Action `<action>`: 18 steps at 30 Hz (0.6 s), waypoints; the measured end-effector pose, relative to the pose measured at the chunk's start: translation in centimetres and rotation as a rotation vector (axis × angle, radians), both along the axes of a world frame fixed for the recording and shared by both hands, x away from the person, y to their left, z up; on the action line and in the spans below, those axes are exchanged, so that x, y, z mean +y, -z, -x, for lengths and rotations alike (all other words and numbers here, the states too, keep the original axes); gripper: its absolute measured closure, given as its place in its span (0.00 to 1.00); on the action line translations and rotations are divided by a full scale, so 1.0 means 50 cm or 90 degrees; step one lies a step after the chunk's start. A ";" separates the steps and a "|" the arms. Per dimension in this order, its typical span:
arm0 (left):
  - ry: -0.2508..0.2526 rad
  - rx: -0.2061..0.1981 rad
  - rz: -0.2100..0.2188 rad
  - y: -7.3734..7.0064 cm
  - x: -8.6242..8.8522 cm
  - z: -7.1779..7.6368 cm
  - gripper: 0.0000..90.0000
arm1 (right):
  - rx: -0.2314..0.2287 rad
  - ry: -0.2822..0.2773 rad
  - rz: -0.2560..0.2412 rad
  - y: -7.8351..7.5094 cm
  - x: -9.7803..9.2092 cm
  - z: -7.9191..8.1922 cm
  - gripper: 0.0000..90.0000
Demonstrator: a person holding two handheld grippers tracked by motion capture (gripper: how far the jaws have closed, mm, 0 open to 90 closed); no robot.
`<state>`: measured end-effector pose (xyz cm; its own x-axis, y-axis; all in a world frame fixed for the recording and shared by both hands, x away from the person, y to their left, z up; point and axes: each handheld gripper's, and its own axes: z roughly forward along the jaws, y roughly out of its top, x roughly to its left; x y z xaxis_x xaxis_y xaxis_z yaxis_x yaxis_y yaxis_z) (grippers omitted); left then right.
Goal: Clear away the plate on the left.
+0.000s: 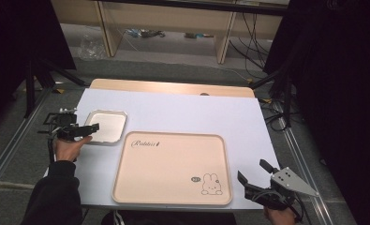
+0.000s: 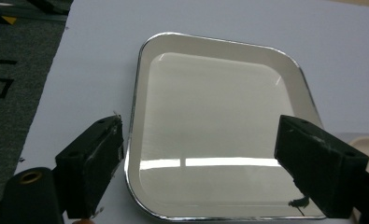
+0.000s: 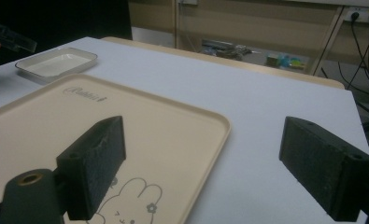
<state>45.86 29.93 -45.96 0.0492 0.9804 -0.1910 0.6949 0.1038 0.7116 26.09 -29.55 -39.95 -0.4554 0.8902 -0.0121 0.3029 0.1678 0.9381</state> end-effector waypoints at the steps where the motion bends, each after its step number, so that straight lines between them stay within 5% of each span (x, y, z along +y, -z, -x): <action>1: -0.004 0.004 0.000 0.003 0.001 -0.003 0.18 | -0.001 0.000 0.000 0.000 0.000 0.000 0.17; 9: -0.019 0.015 -0.012 0.020 0.013 -0.019 0.25 | -0.004 0.002 0.002 0.001 -0.001 -0.001 0.17; 18: -0.032 0.015 -0.033 0.039 0.031 -0.032 0.51 | 0.008 0.001 -0.001 0.001 -0.001 -0.001 0.17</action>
<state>47.46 31.51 -47.94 -0.0047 0.9901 -0.1403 0.7061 0.1026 0.7007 26.14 -29.58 -40.00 -0.4548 0.8906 -0.0053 0.3154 0.1666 0.9342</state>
